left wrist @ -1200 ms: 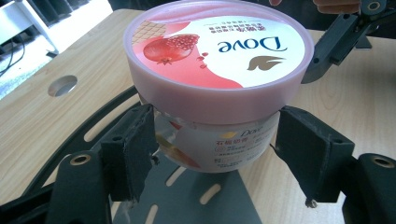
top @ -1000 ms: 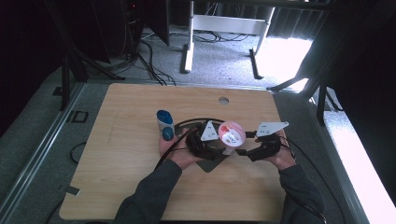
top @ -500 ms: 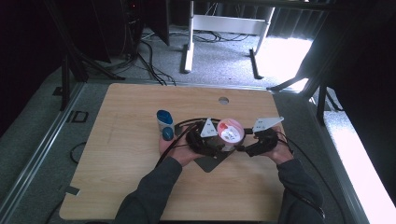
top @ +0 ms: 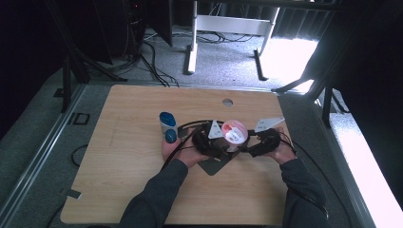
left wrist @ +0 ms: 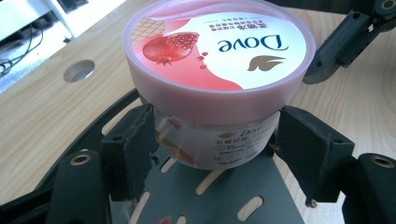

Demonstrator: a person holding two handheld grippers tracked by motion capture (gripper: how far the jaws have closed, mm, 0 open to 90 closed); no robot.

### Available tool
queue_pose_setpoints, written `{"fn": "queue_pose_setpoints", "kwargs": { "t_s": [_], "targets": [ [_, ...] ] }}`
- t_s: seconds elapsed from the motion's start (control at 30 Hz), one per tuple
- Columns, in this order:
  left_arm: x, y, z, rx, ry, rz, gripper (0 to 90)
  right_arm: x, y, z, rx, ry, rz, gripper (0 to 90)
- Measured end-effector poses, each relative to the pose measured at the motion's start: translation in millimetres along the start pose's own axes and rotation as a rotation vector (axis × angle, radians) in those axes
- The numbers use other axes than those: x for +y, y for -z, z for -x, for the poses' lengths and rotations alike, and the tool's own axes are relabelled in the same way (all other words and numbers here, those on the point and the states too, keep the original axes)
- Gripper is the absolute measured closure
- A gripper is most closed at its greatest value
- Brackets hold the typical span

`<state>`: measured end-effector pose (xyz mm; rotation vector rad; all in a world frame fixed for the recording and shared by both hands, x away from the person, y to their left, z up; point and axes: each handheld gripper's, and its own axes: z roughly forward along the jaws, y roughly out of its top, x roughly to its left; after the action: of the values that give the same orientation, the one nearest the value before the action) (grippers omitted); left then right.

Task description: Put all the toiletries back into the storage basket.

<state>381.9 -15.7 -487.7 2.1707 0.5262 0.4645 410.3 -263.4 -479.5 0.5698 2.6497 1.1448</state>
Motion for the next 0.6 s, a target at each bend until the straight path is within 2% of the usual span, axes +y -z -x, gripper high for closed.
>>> {"fn": "queue_pose_setpoints", "kwargs": {
  "t_s": [0.17,0.43,0.6],
  "targets": [
    [-0.6,-5.6,-1.5,0.007,0.021,0.006,29.4,-1.9,-2.9,4.7,-0.003,-0.017,-0.001,22.9],
    [-2.2,-15.3,-2.5,0.02,0.025,-0.004,29.4,-6.8,-8.9,11.3,-0.003,-0.047,-0.006,23.1],
    [-4.6,-20.8,-4.1,0.011,0.039,-0.011,29.4,-11.1,-12.8,13.1,-0.006,-0.064,-0.005,23.2]
  ]
}}
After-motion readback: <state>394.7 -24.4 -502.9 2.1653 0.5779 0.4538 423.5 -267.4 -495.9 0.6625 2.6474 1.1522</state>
